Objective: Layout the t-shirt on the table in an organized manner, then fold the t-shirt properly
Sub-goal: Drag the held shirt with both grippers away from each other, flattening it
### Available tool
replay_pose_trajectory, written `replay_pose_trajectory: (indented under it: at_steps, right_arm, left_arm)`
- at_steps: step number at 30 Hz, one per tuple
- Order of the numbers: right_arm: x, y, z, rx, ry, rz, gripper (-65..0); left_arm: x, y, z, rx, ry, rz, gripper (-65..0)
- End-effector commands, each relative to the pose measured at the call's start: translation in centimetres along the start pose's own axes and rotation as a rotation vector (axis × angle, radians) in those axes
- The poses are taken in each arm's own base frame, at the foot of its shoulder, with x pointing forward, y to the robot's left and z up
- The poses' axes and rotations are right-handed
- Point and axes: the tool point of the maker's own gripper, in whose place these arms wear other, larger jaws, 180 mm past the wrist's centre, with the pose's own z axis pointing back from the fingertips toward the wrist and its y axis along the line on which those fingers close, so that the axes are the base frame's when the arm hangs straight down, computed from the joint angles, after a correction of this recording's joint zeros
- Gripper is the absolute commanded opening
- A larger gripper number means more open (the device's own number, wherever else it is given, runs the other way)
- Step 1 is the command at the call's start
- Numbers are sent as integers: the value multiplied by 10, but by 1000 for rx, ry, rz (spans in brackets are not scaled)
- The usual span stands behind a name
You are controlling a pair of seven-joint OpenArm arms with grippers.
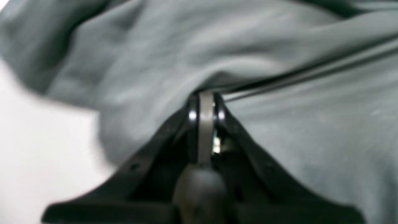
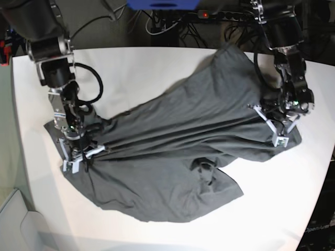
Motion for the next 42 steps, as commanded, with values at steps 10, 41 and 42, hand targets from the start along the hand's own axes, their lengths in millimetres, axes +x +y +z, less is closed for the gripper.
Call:
replay_pose_trajectory:
  at_steps: [10, 41, 42]
  right_arm:
    - [-78, 60, 99, 141, 225, 20, -650]
    - [50, 47, 150, 145, -116, 13, -650]
    - [50, 47, 150, 144, -114, 15, -650]
  left_arm:
    - [54, 37, 17, 88, -92, -4, -646]
    - [-51, -68, 22, -69, 143, -157, -646]
    - [-53, -60, 22, -53, 150, -168, -646]
